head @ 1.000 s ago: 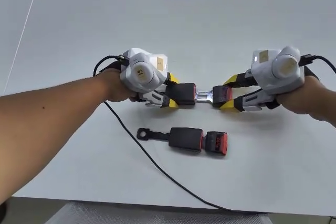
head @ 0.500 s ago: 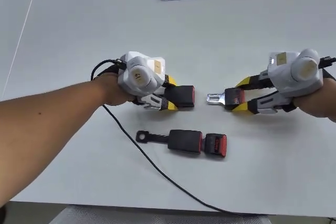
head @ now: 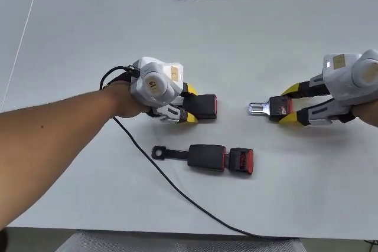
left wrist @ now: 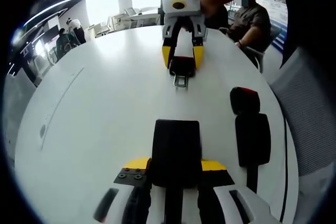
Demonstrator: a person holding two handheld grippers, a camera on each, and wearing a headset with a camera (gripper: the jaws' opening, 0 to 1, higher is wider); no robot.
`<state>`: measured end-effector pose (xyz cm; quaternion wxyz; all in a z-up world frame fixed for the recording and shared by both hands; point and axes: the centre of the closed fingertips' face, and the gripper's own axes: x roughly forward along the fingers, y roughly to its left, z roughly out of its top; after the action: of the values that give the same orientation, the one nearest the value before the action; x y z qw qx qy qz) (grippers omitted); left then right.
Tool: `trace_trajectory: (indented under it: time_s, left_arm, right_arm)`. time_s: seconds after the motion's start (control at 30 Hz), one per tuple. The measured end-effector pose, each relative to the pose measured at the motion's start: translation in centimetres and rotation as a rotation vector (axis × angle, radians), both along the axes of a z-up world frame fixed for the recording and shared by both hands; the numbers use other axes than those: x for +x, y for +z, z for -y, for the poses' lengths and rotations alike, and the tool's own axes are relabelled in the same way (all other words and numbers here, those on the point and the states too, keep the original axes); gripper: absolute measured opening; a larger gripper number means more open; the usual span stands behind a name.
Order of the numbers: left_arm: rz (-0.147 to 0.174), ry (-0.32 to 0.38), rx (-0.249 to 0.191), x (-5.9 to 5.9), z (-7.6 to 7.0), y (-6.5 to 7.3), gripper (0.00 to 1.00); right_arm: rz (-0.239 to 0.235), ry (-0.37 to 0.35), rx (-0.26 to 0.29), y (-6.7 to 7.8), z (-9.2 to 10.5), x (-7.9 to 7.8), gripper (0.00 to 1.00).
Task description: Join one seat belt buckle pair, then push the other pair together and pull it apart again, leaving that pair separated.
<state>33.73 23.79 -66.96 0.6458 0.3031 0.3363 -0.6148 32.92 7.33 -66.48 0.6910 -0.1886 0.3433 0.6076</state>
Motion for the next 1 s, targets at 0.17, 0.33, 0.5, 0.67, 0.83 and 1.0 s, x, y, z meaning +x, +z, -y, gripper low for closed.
trace_trajectory:
  time_s: [0.17,0.33,0.5,0.67,0.83,1.0]
  left_arm:
    - [-0.001,0.002,0.004,0.0,0.0,0.0,0.35]
    - [-0.001,0.001,0.008,0.0,-0.1,0.0,0.35]
    - [-0.001,0.002,0.01,0.0,-0.1,0.0,0.35]
    - [-0.001,0.002,0.012,0.0,-0.1,-0.1,0.35]
    - [-0.001,0.001,0.015,0.1,-0.2,-0.2,0.35]
    - [-0.001,0.002,0.016,0.1,-0.3,-0.3,0.35]
  right_arm:
    - [-0.002,0.005,-0.01,0.0,0.9,-0.1,0.35]
    - [-0.005,0.006,-0.023,-0.1,1.9,-0.2,0.35]
    - [-0.003,0.001,-0.026,-0.2,2.6,-0.2,0.35]
    - [-0.002,-0.02,-0.023,-0.3,3.2,-0.3,0.35]
    - [-0.001,-0.026,-0.023,-0.4,3.4,-0.4,0.35]
    - [-0.001,-0.022,-0.028,-0.4,3.4,-0.3,0.35]
